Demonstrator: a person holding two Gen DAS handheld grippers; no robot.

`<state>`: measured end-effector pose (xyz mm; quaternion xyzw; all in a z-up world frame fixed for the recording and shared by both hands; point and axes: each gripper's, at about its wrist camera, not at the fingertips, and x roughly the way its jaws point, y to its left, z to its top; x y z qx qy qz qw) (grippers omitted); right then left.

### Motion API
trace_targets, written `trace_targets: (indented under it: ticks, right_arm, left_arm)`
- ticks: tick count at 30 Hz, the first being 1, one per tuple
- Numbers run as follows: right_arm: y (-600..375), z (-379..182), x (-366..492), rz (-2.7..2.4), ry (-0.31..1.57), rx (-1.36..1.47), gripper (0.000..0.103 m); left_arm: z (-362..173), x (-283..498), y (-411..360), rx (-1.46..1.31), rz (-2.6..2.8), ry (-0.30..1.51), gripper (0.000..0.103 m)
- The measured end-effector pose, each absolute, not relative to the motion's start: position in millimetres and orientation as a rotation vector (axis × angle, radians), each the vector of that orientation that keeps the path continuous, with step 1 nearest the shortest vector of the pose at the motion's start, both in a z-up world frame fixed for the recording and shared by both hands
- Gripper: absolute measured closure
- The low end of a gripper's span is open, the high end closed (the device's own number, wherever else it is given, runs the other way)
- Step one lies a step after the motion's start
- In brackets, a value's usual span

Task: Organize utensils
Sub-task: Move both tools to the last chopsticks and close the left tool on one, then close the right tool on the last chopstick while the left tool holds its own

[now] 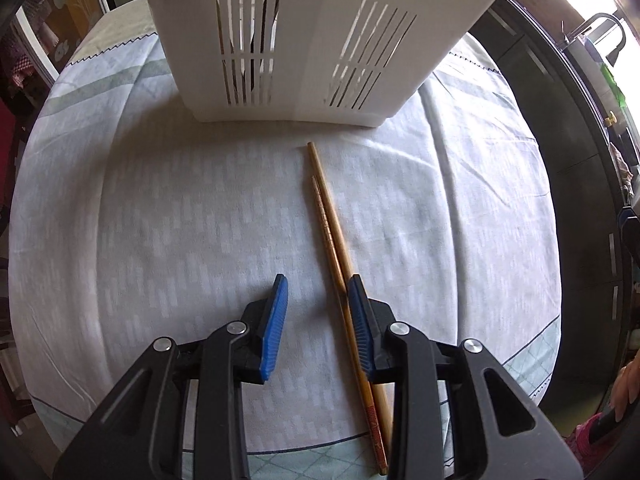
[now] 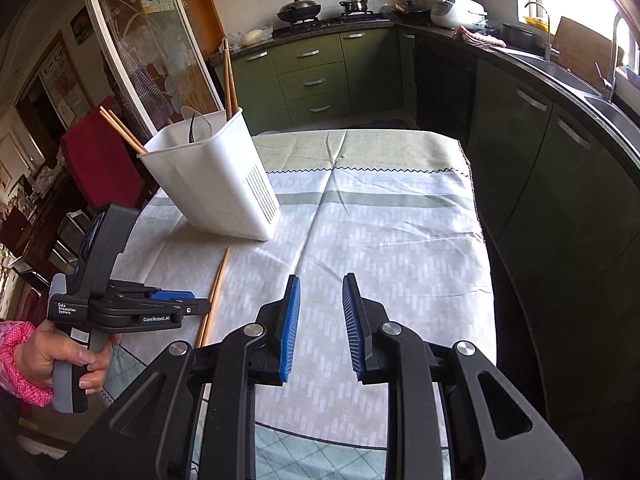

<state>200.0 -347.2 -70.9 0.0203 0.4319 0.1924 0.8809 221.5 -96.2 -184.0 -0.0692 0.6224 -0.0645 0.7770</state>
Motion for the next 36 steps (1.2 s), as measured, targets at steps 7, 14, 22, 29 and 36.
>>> trace_targets:
  ticks: [7, 14, 22, 29, 36]
  right_arm:
    - [-318, -90, 205, 0.434, 0.956, -0.01, 0.081]
    - [-300, -94, 212, 0.437, 0.979, -0.036, 0.081]
    - [-259, -121, 235, 0.488, 1.094, -0.077, 0.081]
    - [-202, -147, 242, 0.54, 1.164, -0.162, 0.081]
    - [-161, -168, 251, 0.522, 1.196, -0.238, 0.081]
  left_arm:
    - [-186, 227, -108, -0.049, -0.115, 1.351, 0.074]
    - [-189, 231, -93, -0.082, -0.124, 1.371, 0.082]
    - [-190, 229, -74, -0.079, -0.13, 1.393, 0.094]
    - [-190, 230, -46, -0.085, -0.098, 1.394, 0.097]
    - [-188, 228, -28, -0.08, -0.091, 1.402, 0.097]
